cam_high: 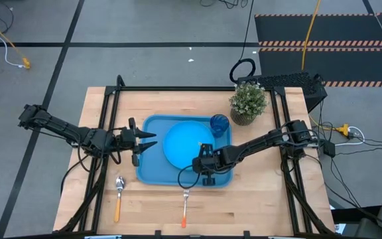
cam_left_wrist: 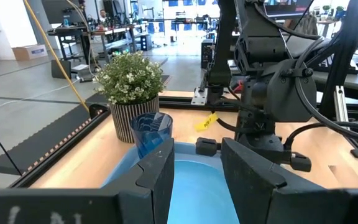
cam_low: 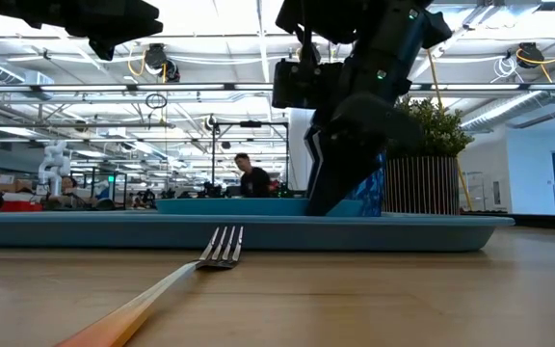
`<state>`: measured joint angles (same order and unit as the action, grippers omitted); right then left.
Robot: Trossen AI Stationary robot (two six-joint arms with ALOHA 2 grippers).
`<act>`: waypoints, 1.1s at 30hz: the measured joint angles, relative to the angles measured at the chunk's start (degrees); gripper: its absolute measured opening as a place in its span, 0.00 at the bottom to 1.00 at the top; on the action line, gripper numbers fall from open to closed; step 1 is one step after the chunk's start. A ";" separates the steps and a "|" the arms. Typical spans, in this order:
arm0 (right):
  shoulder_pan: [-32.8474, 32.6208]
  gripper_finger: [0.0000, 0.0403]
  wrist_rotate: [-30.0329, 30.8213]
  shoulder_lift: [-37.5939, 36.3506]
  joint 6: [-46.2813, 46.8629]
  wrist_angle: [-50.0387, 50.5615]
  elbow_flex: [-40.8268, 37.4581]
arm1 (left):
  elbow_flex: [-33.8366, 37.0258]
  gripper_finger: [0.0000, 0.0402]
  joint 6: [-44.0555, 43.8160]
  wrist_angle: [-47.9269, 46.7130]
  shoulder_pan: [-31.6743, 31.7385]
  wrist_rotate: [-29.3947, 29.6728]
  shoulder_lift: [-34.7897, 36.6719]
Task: Pick and place plate/cup/fork/spoon on tray
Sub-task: Move the blue plate on the blue tray to the bottom left of the blue cup
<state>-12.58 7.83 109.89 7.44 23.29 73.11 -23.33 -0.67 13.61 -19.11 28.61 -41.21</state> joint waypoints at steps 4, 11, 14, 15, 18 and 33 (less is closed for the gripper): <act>-0.13 0.12 -0.51 0.00 -0.05 -0.02 0.01 | 0.00 0.34 0.00 0.00 0.00 0.01 0.00; -1.03 0.06 -0.35 0.00 -0.18 0.02 0.01 | 0.00 0.34 0.01 0.00 0.00 0.01 0.00; -1.47 0.05 -0.34 0.00 0.24 0.02 0.01 | 0.00 0.34 0.00 0.00 0.00 0.01 0.00; -1.58 0.05 -0.34 0.00 0.26 0.02 0.01 | 0.00 0.34 0.00 0.00 0.00 0.03 0.00; -2.01 0.05 -0.31 0.00 0.31 0.04 0.01 | 0.00 0.34 -0.07 0.00 0.01 0.03 0.01; -3.67 0.04 -0.39 0.00 -2.20 0.09 0.01 | 0.00 0.34 -0.02 0.00 0.00 0.03 0.00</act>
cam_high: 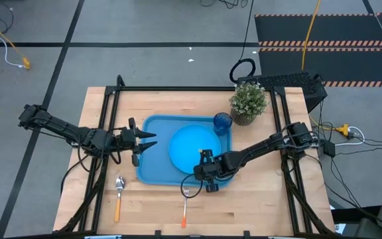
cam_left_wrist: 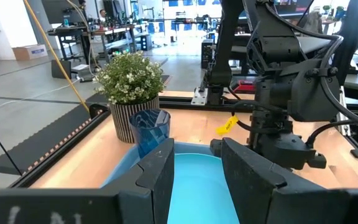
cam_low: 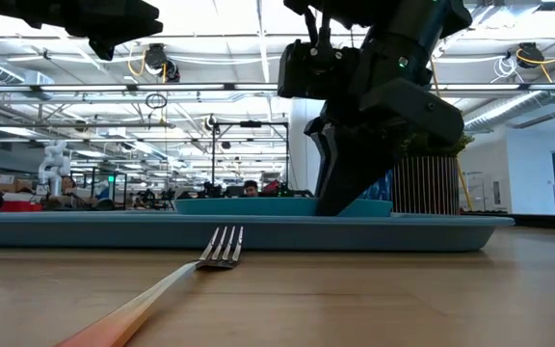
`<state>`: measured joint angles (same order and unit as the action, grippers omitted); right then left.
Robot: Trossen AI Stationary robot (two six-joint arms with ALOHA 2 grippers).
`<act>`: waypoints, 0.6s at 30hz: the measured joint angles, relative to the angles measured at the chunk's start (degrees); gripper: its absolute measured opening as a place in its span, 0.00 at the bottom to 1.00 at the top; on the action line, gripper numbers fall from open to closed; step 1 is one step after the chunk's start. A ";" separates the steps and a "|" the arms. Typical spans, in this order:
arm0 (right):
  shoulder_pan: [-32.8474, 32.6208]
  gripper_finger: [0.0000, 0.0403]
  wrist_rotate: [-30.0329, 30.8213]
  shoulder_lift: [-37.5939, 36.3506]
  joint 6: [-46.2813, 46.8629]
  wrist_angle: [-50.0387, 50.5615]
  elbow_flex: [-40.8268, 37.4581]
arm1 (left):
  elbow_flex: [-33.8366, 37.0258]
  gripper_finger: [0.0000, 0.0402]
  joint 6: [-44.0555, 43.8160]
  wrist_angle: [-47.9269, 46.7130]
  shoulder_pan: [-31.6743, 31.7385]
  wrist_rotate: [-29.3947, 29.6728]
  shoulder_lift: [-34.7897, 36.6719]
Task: Pick and place plate/cup/fork/spoon on tray
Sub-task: Move the blue plate on the blue tray to the bottom left of the blue cup
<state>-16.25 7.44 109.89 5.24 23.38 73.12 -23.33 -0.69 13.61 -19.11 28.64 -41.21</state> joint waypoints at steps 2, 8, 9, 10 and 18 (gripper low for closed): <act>0.00 0.04 -0.05 0.00 0.01 0.00 0.00 | 0.00 0.34 0.00 0.00 0.00 0.00 0.00; -0.13 0.04 -0.16 0.00 -0.35 0.00 0.00 | 0.00 0.34 0.01 0.00 0.00 0.00 0.01; -0.25 0.04 -0.15 0.00 -0.36 0.00 0.00 | 0.00 0.34 0.01 0.00 0.00 0.00 0.01; -0.37 0.04 -0.15 0.00 -0.49 0.00 0.00 | 0.00 0.34 0.02 0.00 0.00 0.00 0.00; -1.73 0.04 -1.57 -0.02 -0.99 -0.02 0.02 | 0.00 0.34 0.43 -0.02 0.00 0.00 0.01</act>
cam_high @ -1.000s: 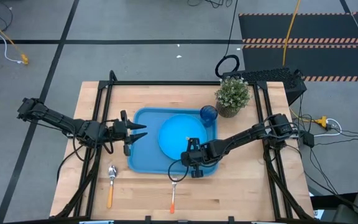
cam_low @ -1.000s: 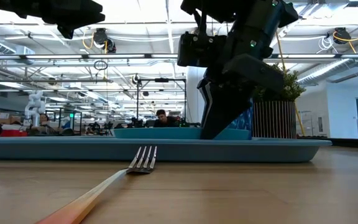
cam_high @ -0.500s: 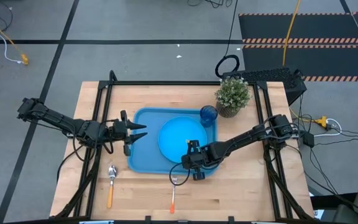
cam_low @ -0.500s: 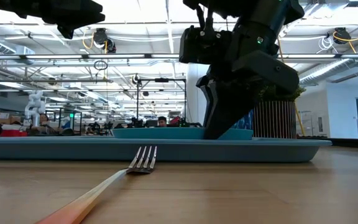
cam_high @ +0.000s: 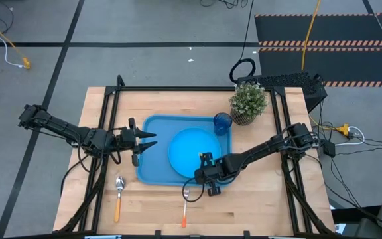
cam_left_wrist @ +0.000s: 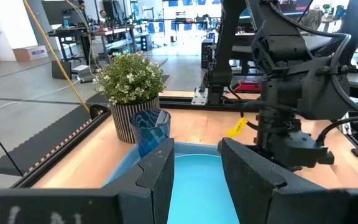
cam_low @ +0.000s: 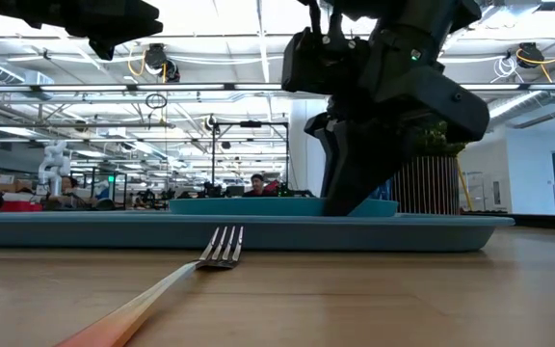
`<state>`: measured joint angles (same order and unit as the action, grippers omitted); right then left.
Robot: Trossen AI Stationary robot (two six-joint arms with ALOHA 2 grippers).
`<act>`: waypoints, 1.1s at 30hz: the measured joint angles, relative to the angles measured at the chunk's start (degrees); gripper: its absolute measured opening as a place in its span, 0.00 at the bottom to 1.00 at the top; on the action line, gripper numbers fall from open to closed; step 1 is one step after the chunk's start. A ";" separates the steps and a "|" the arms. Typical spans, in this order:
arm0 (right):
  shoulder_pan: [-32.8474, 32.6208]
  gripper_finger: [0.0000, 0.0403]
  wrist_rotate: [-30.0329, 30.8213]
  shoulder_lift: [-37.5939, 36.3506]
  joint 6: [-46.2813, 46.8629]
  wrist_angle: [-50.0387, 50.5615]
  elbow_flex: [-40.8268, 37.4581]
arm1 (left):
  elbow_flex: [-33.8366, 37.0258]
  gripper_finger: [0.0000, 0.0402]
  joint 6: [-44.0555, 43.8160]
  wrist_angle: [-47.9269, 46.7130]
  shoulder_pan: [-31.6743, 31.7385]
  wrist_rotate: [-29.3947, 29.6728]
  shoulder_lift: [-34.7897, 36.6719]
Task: Pick and place plate/cup/fork/spoon on tray
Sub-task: Move the blue plate on the blue tray to the bottom left of the blue cup
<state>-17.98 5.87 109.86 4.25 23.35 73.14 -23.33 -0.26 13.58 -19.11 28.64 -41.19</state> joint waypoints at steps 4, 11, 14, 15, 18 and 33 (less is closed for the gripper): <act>-0.42 0.04 0.00 0.00 0.17 0.00 0.00 | 0.00 0.34 0.01 -0.02 0.00 0.00 -0.01; -0.66 0.04 -0.13 0.00 0.52 0.00 0.00 | 0.00 0.34 -0.11 -0.02 0.00 0.00 0.00; -0.97 0.04 -0.13 0.00 0.21 0.00 0.00 | 0.00 0.34 -0.21 -0.02 0.02 0.00 0.01; -1.15 0.04 -0.13 0.00 0.02 0.02 0.00 | 0.00 0.34 -0.21 -0.02 0.00 0.00 -0.01; -1.57 0.04 -0.53 0.00 -0.46 0.02 0.00 | 0.00 0.34 -0.19 -0.02 0.00 0.00 0.01; -2.18 0.04 -1.48 -0.02 -0.63 0.00 0.04 | 0.00 0.34 -0.94 -0.04 0.01 0.00 -0.02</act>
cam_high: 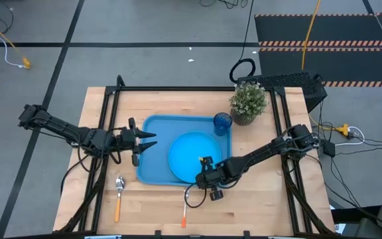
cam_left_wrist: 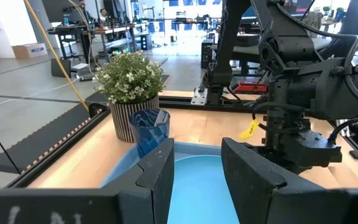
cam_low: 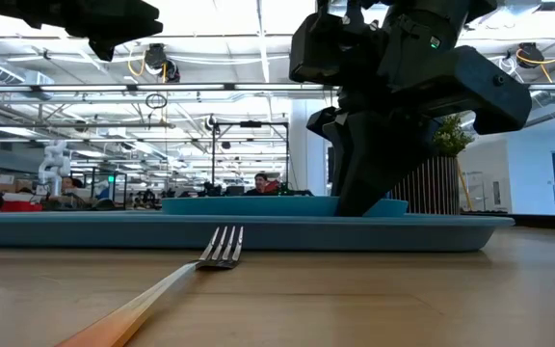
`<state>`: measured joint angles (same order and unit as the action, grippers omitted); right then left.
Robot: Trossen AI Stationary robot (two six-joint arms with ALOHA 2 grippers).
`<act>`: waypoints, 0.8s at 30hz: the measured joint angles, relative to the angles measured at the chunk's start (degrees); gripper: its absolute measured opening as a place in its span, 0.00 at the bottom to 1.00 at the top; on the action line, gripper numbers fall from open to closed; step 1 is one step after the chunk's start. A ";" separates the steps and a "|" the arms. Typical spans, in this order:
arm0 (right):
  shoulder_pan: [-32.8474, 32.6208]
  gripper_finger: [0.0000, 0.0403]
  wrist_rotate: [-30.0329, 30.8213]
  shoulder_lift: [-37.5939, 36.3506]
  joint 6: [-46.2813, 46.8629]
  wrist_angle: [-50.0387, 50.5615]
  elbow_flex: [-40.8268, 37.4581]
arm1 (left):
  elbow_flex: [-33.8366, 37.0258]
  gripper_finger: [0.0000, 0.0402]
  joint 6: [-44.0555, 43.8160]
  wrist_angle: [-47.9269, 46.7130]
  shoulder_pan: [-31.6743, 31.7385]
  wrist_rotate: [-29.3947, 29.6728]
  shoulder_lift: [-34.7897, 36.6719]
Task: Pick and place plate/cup/fork/spoon on tray
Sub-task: Move the blue plate on the blue tray to the bottom left of the blue cup
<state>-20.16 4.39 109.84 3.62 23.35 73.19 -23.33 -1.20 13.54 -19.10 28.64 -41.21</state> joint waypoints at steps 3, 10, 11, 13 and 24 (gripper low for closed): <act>0.00 0.04 0.04 0.00 0.00 0.00 0.00 | 0.00 0.34 -0.02 0.00 -0.01 0.00 0.00; 0.00 0.04 0.03 0.00 0.20 0.00 0.00 | 0.00 0.34 -0.07 -0.02 -0.01 0.00 0.00; 0.00 0.04 0.04 0.00 0.20 0.02 0.00 | 0.00 0.34 -0.13 -0.05 -0.01 0.00 0.02; 0.00 0.05 0.03 0.00 0.20 0.01 0.00 | 0.00 0.34 -0.19 -0.15 -0.01 0.00 0.00; -0.46 0.14 0.07 0.00 1.11 0.15 -0.06 | 0.00 0.34 0.63 -1.74 -0.01 0.00 0.01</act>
<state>-20.62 4.45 109.84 4.73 23.51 73.13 -23.33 -0.56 11.80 -19.11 28.64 -41.20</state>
